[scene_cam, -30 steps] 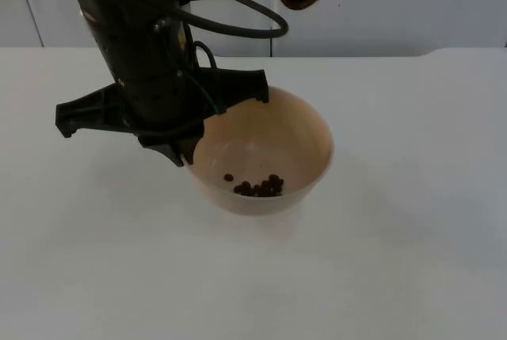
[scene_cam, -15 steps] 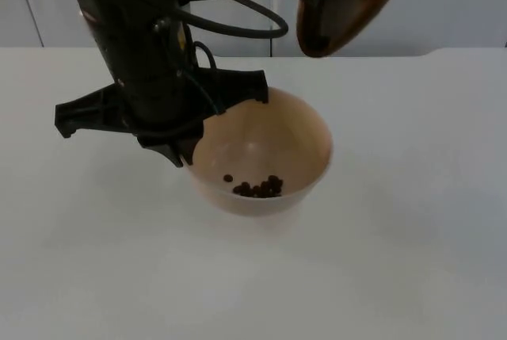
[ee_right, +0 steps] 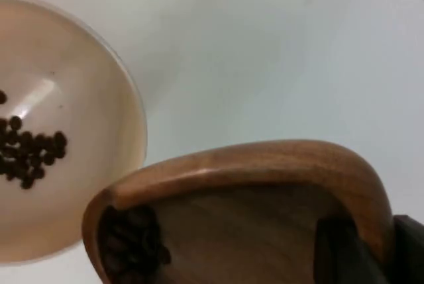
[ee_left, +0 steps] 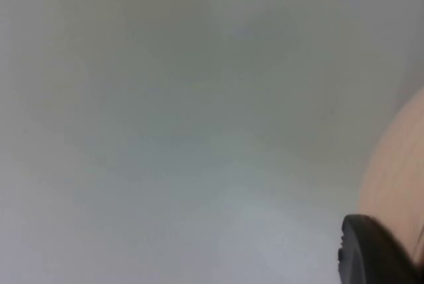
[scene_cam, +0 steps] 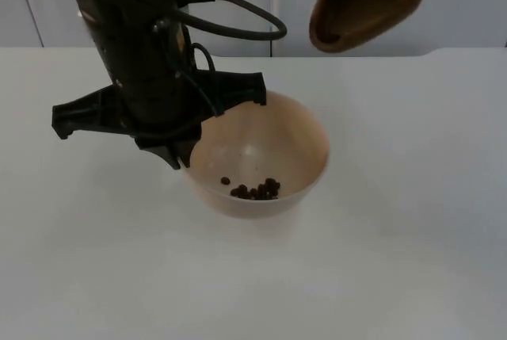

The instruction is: Pick up the bowl with the left hand and pour the coffee beans from the cup into the bowl with the right hand.

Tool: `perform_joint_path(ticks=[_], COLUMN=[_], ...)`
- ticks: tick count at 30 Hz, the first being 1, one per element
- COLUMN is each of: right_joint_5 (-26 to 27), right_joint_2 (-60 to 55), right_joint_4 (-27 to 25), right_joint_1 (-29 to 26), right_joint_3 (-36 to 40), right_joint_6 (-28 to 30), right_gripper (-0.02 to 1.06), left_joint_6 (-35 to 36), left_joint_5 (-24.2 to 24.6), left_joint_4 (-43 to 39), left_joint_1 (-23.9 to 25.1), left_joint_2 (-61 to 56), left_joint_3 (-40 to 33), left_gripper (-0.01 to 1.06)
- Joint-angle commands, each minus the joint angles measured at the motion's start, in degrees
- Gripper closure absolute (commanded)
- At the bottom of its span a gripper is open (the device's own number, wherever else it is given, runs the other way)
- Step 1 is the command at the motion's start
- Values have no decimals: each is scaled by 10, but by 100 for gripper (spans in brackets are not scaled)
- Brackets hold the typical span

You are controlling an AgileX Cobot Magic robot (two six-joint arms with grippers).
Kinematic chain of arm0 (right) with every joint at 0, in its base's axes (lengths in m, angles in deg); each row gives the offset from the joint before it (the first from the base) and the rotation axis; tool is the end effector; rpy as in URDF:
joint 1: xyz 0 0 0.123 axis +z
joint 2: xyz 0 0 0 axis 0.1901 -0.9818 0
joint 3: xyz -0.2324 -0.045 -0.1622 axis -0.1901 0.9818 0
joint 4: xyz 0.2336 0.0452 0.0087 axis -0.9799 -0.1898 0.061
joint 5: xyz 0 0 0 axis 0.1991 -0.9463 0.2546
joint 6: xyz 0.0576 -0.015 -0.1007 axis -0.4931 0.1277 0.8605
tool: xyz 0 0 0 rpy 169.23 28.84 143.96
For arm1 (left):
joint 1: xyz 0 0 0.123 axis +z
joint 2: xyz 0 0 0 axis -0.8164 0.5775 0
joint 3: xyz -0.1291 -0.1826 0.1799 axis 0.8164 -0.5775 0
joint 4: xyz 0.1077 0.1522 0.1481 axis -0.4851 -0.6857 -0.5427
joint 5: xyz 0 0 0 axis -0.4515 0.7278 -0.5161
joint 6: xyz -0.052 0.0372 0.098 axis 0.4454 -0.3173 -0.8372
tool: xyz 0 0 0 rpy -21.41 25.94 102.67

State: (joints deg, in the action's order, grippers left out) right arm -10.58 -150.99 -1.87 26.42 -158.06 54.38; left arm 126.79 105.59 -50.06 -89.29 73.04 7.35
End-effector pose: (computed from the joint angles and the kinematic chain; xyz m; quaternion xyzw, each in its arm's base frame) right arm 0.3409 0.2295 0.3132 -0.3718 0.8987 -0.0511 0.2271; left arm 0.2965 -0.1841 0.1686 -0.1024 0.9835 -0.0299 0.1461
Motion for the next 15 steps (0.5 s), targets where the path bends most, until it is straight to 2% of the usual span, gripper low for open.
perform_joint_path(ticks=[1,5,15], right_joint_5=[9,17,45], right_joint_2=[8,8,8], right_joint_4=[-35,-129,-155], right_joint_1=[-15,-60,-83], right_joint_3=[-4,-4,14], right_joint_6=[12,31,31], right_gripper=[104,104,104], left_joint_6=[4,4,-1], left_joint_5=[2,5,-1], left_joint_4=[-5,-5,-22], left_joint_1=[-1,-1,-1], left_joint_2=[-2,-2,-2], left_joint_3=[2,2,2], left_gripper=[105,105,105])
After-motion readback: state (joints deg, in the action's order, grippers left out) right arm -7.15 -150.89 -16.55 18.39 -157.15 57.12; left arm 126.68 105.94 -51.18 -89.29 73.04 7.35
